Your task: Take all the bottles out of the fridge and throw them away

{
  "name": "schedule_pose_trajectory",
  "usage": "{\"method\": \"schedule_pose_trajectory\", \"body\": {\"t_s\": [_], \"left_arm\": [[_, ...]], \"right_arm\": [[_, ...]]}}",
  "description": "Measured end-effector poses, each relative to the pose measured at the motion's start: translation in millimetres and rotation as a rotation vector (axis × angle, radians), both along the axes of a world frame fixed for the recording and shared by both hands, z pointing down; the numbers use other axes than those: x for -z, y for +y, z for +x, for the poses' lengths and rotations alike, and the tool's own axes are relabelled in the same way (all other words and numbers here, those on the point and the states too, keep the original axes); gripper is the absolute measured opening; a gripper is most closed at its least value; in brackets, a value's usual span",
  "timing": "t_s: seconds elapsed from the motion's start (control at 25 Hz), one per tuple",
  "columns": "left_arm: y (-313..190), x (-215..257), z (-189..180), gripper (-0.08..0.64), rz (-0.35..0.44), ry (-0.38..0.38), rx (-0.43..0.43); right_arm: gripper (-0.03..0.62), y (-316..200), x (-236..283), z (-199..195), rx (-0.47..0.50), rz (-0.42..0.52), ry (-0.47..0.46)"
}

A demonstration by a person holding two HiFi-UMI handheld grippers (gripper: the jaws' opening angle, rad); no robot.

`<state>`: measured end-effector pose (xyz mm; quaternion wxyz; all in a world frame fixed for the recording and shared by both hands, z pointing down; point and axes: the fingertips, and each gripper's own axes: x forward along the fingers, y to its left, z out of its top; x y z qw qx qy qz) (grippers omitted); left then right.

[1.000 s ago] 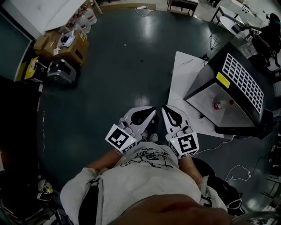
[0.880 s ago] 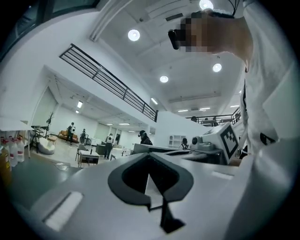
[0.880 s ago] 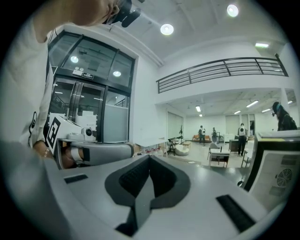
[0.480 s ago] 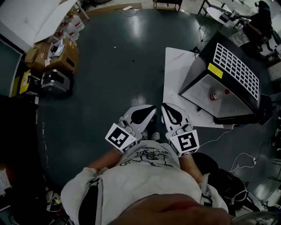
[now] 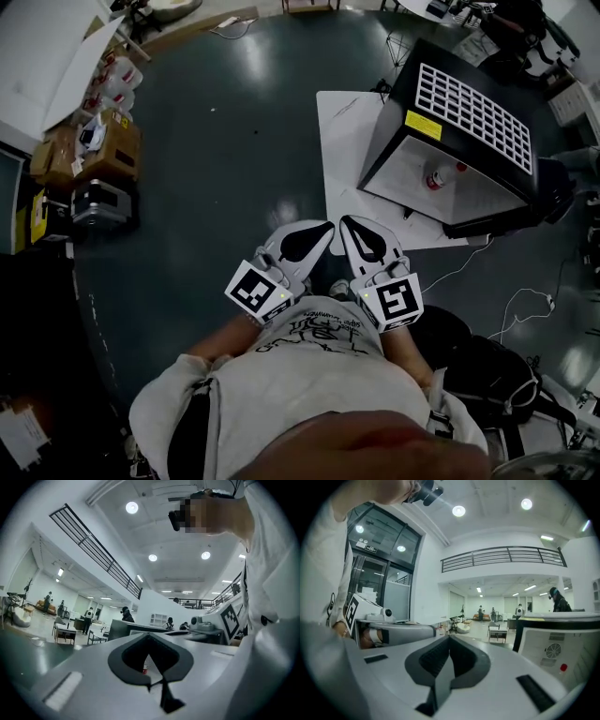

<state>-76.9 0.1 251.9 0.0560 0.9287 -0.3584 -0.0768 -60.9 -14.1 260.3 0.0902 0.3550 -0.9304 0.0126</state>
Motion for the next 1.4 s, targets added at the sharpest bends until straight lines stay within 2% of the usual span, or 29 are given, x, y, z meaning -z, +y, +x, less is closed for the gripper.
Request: {"method": "schedule_pose_trajectory", "body": {"t_s": [0.48,0.64,0.92,1.12,1.28,1.4], "left_arm": [[-2.4,3.3,60.6,0.008,-0.021,-0.002,-0.138],[-2.6,6.7,81.6,0.008,0.013,-0.004,-0.173],[-0.8,11.0,121.0,0.008,0.018,-0.006,-0.235],[5.5,11.9,151.2,0.008,-0.015,-0.015,-0.275],[5.6,14.9,174.1,0.008,0.028,-0.010,-0.292],[7.3,15.6,191.0,0.008,0.027,-0.010,-0.303]], "right_arm": [[0.011,-0.7,4.8,63.6,-0.140,0.003,0.002],[0.011,1.8,6.6,85.8,-0.176,0.004,0.010],[0.011,6.0,12.4,128.7,-0.247,0.015,0.020],[0.011,11.9,13.9,160.5,-0.285,0.022,0.019],[0.011,15.1,14.3,185.8,-0.311,0.023,0.016],[0.011,17.3,15.1,203.6,-0.327,0.023,0.013]]}}
